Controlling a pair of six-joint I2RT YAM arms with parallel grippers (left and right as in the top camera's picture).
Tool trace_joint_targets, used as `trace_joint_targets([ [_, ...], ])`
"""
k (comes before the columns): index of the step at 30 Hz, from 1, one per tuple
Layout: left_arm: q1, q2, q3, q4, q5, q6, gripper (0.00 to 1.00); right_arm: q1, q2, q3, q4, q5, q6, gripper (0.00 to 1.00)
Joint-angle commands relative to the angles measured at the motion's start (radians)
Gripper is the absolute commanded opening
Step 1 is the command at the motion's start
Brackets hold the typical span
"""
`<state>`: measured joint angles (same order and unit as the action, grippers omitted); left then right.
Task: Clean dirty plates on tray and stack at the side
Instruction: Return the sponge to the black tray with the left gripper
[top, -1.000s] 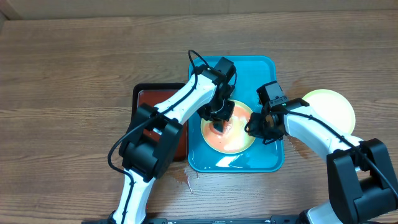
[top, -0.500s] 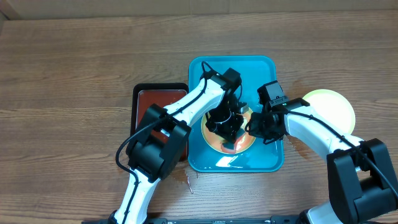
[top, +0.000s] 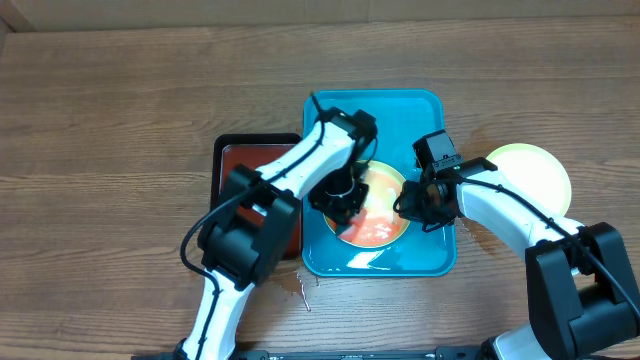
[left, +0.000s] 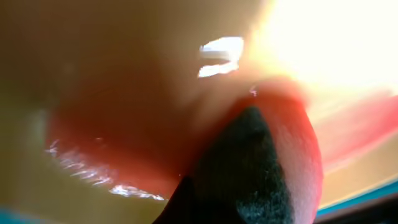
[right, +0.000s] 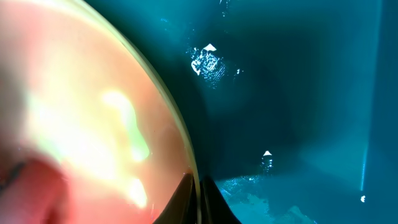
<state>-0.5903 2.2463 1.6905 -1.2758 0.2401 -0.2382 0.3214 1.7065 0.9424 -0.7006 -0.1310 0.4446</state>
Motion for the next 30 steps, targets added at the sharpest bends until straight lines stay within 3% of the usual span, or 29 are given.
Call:
trace_joint_targets([
  [1, 0.066, 0.002, 0.001, -0.002, -0.172, -0.085, 0.05, -0.001, 0.006, 0.007, -0.003, 0.040, -0.002, 0.04],
  [13, 0.168, -0.277, 0.001, 0.001, -0.056, -0.076, 0.05, -0.001, 0.006, 0.007, -0.004, 0.040, -0.002, 0.04],
  [21, 0.310, -0.389, -0.006, -0.037, -0.187, -0.061, 0.04, -0.001, 0.006, 0.007, -0.003, 0.040, -0.002, 0.04],
  [25, 0.351, -0.375, -0.096, 0.001, -0.238, -0.063, 0.05, -0.001, 0.006, 0.007, -0.003, 0.040, -0.002, 0.04],
  [30, 0.363, -0.369, -0.313, 0.172, -0.274, -0.115, 0.04, -0.001, 0.006, 0.007, -0.005, 0.040, -0.002, 0.04],
])
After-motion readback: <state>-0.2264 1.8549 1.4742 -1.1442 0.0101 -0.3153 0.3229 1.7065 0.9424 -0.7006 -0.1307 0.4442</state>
